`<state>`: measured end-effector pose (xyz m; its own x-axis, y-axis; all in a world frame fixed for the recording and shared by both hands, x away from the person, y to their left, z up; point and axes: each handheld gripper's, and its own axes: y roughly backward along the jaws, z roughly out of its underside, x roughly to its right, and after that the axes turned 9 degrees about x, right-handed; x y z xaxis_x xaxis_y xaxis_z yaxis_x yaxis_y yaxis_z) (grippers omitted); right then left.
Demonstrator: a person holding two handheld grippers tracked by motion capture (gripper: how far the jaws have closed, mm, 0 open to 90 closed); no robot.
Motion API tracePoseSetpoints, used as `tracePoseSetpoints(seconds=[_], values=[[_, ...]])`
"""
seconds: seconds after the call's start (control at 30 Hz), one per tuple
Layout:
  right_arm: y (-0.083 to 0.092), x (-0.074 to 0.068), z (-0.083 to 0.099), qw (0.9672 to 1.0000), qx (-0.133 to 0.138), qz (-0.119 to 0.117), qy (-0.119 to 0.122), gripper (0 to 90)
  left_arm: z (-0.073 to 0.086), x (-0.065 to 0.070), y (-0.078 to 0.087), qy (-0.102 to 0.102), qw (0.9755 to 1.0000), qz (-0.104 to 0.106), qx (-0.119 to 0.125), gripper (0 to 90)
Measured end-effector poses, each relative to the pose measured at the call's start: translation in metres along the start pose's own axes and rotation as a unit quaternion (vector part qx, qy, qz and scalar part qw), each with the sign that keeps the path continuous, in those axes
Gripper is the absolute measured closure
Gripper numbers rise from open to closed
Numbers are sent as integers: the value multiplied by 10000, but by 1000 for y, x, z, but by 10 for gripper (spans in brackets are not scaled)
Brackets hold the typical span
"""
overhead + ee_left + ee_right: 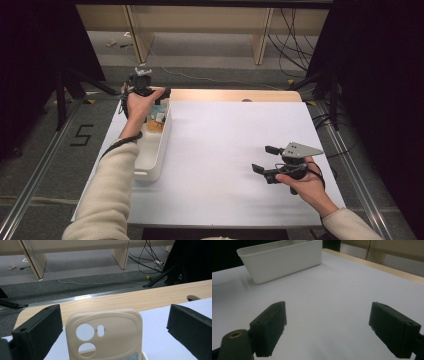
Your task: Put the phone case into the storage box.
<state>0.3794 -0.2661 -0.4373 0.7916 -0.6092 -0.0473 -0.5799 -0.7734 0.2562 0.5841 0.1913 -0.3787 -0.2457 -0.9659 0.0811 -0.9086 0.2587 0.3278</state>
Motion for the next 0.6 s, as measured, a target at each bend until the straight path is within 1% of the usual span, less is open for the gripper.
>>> tracePoseSetpoints(seconds=[0.07,0.17,0.27,0.47,0.53,0.6], values=[[0,0,0,10000,4,-2,2,155,-1,0,3,41,10000,45,22,0],[0,0,0,10000,8,15,-7,155,-2,0,8,48,9999,93,30,0],[0,0,0,10000,16,20,-17,156,-3,0,13,111,9998,166,53,1],[0,0,-1,10000,20,27,-26,155,-2,1,26,95,9996,269,76,1],[0,0,-1,10000,21,31,-30,155,-1,2,31,113,9993,346,100,2],[0,1,-1,10000,26,30,-31,156,2,3,36,80,9990,425,106,5]])
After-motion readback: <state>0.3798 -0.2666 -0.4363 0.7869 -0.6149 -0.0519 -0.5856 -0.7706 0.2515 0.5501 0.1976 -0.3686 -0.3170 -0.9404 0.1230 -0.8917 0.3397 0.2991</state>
